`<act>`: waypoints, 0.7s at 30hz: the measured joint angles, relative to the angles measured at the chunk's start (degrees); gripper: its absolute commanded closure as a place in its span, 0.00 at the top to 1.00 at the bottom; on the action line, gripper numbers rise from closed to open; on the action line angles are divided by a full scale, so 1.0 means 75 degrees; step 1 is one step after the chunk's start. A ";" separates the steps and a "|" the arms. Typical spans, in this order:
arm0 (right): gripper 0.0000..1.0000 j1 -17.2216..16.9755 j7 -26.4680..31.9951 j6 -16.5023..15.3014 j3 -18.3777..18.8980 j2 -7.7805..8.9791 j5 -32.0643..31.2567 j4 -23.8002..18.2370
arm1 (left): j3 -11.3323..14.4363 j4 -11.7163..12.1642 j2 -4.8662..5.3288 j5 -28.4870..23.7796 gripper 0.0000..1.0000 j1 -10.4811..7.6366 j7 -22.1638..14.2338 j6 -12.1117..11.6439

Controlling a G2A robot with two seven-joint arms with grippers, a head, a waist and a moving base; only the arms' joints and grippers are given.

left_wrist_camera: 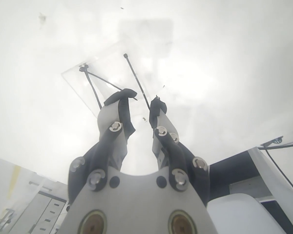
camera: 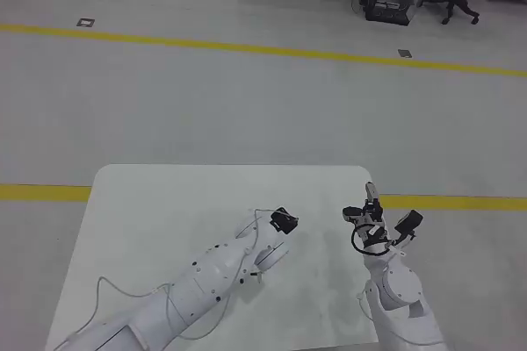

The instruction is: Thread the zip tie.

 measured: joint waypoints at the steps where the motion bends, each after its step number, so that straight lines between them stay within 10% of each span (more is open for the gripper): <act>1: 1.00 0.0000 0.0000 0.0000 0.0000 0.0000 0.0000 0.0000 | 0.0019 -0.0037 0.0025 -0.0069 0.20 -0.0013 0.0000 -0.0016; 21: 1.00 0.0000 0.0000 0.0000 0.0000 0.0000 0.0000 0.0000 | 0.1201 0.0098 0.0458 -0.1061 0.16 -0.0677 0.0000 0.0381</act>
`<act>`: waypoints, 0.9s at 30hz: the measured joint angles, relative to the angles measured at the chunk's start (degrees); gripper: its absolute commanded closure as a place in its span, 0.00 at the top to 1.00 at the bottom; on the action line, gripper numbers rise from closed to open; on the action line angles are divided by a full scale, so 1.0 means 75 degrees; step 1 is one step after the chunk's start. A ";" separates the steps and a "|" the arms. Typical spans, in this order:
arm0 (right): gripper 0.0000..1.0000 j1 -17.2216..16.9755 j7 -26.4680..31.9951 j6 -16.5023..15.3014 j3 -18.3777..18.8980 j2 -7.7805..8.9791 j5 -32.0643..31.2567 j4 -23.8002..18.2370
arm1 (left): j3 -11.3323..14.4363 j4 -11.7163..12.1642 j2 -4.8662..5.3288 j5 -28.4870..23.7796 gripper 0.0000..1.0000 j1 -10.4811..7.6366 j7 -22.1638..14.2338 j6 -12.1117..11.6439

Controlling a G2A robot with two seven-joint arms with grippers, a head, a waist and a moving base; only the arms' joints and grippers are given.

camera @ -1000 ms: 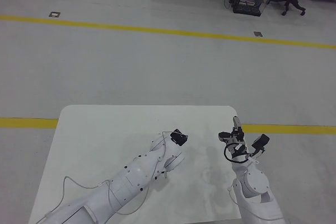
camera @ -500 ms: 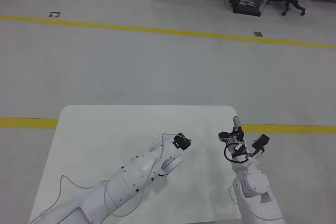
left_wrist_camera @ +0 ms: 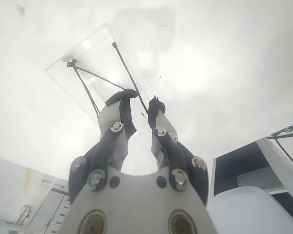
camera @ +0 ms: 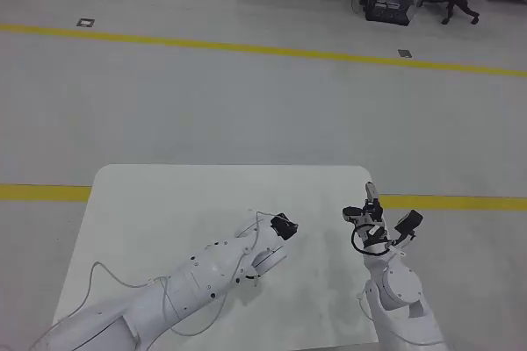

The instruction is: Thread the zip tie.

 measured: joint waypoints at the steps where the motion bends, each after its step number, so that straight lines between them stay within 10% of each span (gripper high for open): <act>1: 1.00 0.0000 0.0000 0.0000 0.0000 0.0000 0.0000 0.0000 | 0.0061 0.0009 0.0014 -0.0063 0.14 -0.0044 0.0000 0.0032; 27: 1.00 0.0000 0.0000 0.0000 0.0000 0.0000 0.0000 0.0000 | 0.1393 -0.0130 0.0427 -0.1334 0.12 -0.1136 0.0000 0.1127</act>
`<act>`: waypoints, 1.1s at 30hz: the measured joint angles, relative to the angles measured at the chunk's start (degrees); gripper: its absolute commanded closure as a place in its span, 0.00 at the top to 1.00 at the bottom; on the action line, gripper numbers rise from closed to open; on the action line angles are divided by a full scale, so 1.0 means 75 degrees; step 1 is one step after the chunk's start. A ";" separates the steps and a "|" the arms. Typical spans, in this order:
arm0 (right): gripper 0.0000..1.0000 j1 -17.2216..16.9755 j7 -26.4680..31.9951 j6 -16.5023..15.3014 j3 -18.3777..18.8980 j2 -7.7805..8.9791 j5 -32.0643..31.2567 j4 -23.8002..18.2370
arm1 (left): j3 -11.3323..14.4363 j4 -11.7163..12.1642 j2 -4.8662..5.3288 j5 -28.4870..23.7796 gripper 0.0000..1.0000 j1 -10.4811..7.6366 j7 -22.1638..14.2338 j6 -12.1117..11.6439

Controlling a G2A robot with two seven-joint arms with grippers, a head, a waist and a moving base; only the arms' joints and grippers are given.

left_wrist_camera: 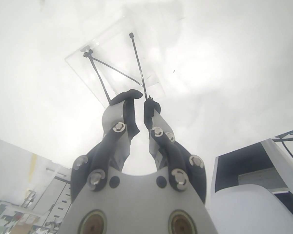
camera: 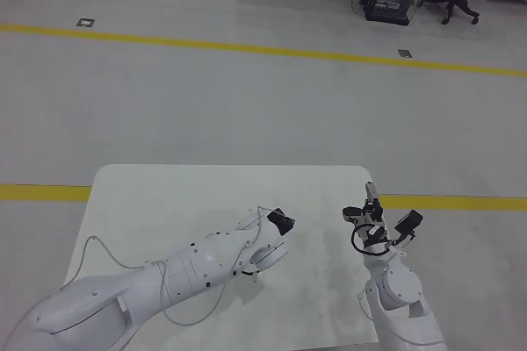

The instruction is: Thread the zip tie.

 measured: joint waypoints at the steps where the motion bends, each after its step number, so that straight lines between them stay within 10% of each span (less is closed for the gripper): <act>1: 1.00 0.0000 0.0000 0.0000 0.0000 0.0000 0.0000 0.0000 | 0.0030 -0.0014 0.0006 -0.0039 0.12 -0.0020 0.0000 0.0020; 16: 1.00 0.0000 0.0000 0.0000 0.0000 0.0000 0.0000 0.0000 | 0.0200 -0.0284 0.0133 -0.0743 0.10 -0.0152 0.0000 0.0114; 33: 1.00 0.0000 0.0000 0.0000 0.0000 0.0000 0.0000 0.0000 | 0.0290 0.0077 -0.0057 -0.0170 0.11 -0.0153 0.0013 0.0507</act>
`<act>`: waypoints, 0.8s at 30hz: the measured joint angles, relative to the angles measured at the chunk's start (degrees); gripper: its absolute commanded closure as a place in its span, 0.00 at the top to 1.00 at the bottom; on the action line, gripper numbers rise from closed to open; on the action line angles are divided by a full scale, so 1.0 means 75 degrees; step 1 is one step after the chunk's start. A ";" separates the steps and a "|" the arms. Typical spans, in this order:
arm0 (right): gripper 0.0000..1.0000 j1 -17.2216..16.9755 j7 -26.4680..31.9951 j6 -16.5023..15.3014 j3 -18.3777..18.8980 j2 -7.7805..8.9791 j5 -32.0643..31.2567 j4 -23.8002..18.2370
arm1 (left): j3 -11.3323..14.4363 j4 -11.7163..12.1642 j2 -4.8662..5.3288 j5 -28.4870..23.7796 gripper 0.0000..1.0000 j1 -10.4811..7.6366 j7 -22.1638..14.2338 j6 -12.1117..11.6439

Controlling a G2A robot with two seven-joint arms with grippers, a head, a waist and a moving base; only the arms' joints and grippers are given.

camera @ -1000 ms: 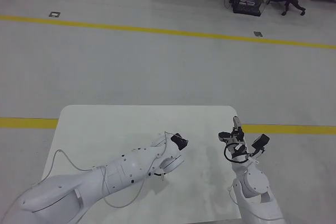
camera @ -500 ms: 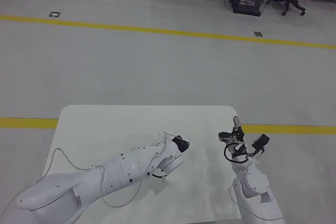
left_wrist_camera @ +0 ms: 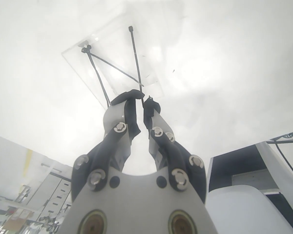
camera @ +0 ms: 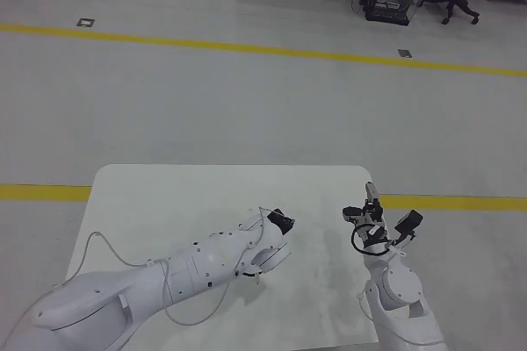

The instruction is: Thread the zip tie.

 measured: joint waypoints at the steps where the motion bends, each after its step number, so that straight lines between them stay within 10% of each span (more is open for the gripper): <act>1: 1.00 0.0000 0.0000 0.0000 0.0000 0.0000 0.0000 0.0000 | -0.0008 -0.0004 -0.0005 0.0029 0.11 0.0006 -0.0002 0.0012; 13: 1.00 0.0000 0.0000 0.0000 0.0000 0.0000 0.0000 0.0000 | -0.0163 0.0028 -0.0067 0.0494 0.13 0.0107 0.0195 0.0212; 24: 1.00 0.0000 0.0000 0.0000 0.0000 0.0000 0.0000 0.0000 | -0.0422 -0.0006 -0.0072 0.0228 0.16 0.0291 0.0229 -0.0337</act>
